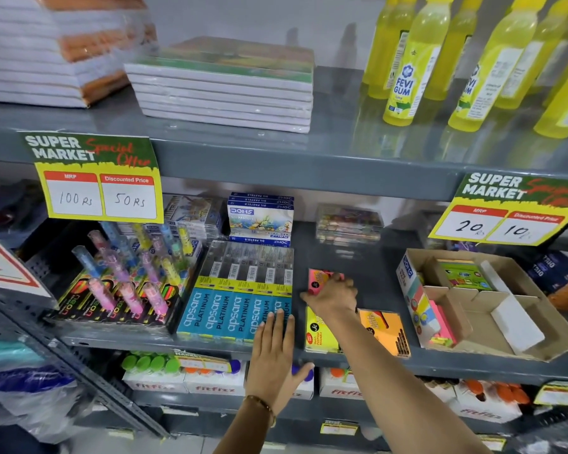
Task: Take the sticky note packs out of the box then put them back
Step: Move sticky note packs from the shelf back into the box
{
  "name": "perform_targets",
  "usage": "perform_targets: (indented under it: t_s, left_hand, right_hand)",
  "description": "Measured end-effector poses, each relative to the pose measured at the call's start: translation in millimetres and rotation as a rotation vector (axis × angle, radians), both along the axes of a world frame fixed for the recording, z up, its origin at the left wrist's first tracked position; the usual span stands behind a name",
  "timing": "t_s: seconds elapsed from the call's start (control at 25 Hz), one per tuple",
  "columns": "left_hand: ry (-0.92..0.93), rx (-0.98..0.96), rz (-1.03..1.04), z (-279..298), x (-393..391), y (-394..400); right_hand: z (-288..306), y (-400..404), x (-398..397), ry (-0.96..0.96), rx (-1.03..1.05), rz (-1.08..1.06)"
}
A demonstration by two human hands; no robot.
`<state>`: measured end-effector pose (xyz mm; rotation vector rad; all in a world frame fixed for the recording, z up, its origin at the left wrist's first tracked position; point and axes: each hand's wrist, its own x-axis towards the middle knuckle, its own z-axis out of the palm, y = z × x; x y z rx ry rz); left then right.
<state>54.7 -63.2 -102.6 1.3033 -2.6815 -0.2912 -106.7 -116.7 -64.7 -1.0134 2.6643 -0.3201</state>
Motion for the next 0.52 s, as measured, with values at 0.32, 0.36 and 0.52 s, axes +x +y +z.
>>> perform_targets:
  t_s: [0.32,0.36,0.52]
  left_hand:
    - [0.033,-0.117,0.030,-7.0,-2.8,1.0]
    - [0.047,-0.133,0.034,-7.4,-3.5,1.8]
    - [0.104,-0.166,0.009,2.4,-15.5,8.5]
  right_hand:
    - [29.7,13.1,-8.4,-0.013,-0.129,-0.032]
    - [38.5,21.1,-14.8,-0.037,-0.175,-0.036]
    - [77.9,70.4,-53.3,-0.053,-0.345,-0.077]
